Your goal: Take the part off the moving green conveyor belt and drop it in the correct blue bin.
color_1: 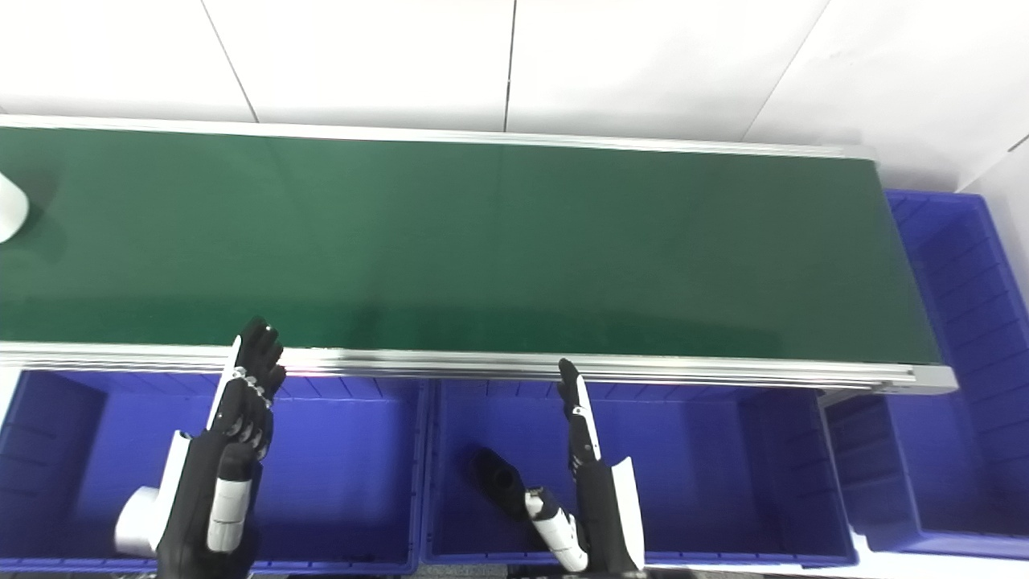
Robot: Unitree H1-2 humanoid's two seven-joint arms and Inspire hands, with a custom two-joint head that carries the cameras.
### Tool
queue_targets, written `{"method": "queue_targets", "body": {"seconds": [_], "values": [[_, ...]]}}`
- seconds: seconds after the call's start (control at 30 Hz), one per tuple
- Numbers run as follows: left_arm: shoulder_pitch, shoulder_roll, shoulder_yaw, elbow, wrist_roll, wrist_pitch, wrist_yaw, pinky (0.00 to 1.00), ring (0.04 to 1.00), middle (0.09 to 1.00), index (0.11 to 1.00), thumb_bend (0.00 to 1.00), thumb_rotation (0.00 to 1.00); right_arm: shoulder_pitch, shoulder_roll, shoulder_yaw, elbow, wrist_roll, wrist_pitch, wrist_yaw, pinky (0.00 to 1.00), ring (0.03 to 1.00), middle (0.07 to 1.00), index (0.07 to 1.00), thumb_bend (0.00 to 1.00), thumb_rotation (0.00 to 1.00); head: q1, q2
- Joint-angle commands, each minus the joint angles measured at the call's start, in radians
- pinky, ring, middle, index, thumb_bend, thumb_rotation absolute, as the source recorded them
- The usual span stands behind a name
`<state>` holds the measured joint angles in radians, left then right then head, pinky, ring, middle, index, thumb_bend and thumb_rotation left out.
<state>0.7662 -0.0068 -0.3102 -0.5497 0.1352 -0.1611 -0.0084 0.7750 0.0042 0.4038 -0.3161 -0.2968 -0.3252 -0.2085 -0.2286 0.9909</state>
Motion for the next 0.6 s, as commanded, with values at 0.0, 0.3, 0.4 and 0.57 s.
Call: {"method": "queue_targets", "body": {"seconds": [0.0,0.3,0.4,0.57], "values": [[0.018,0.0,-0.01,-0.032,-0.003,-0.011,-0.003,1.0,1.0,1.0,1.0,0.76,0.94,0.016,0.068,0.043,-0.101,0.034,-0.002,0.012,1.0,0.991,0.998,1.0,0.86,1.0,0.0,0.001],[0.018,0.003,-0.012,-0.033,-0.008,0.009,-0.011,1.0,1.0,1.0,1.0,0.78,0.94,0.013,0.068,0.039,-0.086,0.039,-0.011,0.012,1.0,0.989,0.998,1.0,0.86,1.0,0.005,-0.029],[0.021,0.004,-0.013,-0.03,-0.014,0.011,-0.013,1.0,1.0,1.0,1.0,0.76,0.94,0.016,0.067,0.039,-0.081,0.037,-0.011,0.012,1.0,0.99,0.998,1.0,0.87,1.0,0.008,-0.037],[0.032,0.014,-0.01,-0.024,0.004,0.009,-0.014,1.0,1.0,1.0,1.0,0.77,0.95,0.02,0.06,0.037,-0.072,0.029,-0.019,0.011,1.0,0.987,1.0,1.0,0.87,1.0,0.019,-0.055]]}}
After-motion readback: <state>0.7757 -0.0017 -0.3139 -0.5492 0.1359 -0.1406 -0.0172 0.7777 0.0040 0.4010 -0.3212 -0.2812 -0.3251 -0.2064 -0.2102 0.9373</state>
